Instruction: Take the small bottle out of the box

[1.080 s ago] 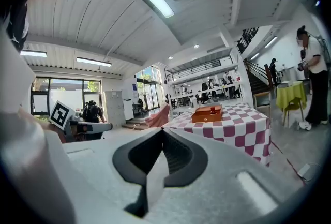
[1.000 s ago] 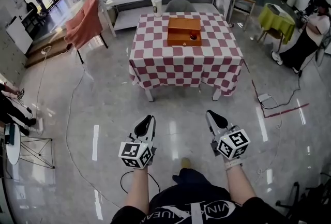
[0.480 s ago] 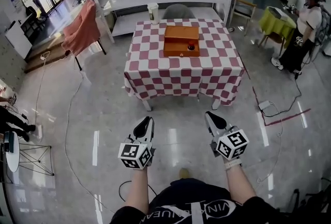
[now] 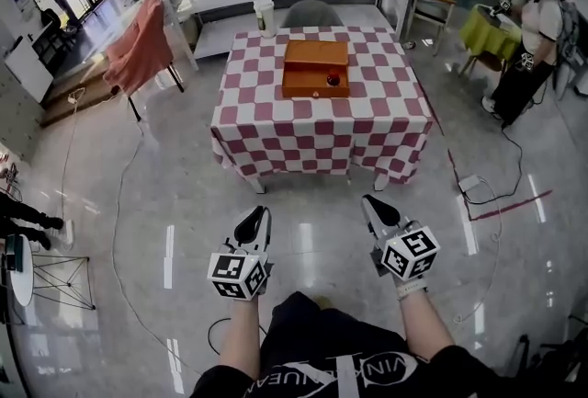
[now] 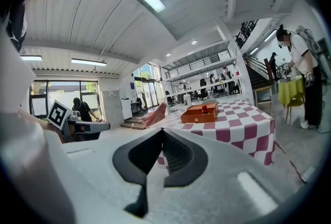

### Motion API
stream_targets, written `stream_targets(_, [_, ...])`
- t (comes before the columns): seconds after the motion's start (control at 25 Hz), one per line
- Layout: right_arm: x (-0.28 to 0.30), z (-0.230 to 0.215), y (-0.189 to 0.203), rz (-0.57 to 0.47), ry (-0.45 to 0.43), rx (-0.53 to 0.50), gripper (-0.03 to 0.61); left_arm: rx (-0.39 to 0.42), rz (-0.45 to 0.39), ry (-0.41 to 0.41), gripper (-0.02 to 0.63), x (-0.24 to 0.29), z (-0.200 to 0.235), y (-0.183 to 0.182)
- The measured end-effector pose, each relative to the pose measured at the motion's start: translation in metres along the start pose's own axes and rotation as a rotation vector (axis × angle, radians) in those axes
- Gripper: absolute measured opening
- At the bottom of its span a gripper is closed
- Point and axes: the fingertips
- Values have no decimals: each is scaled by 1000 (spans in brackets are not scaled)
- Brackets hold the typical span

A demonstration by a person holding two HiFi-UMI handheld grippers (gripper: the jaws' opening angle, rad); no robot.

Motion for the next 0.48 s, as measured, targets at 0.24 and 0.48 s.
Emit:
stream_targets(0.24, [4,-2,7,4,-11,25,6,-13,11,-25,40,-1,6,4])
stream_targets(0.48, [13,-10,11,22,-8,-7,6,-16,33,-5,40,17,5,10])
Point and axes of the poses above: the fingertips, and each gripper's own axes: x forward along the fingers, z to its left, y out of its underside, and after that the axes turned 2 degrees about -z, right-handed
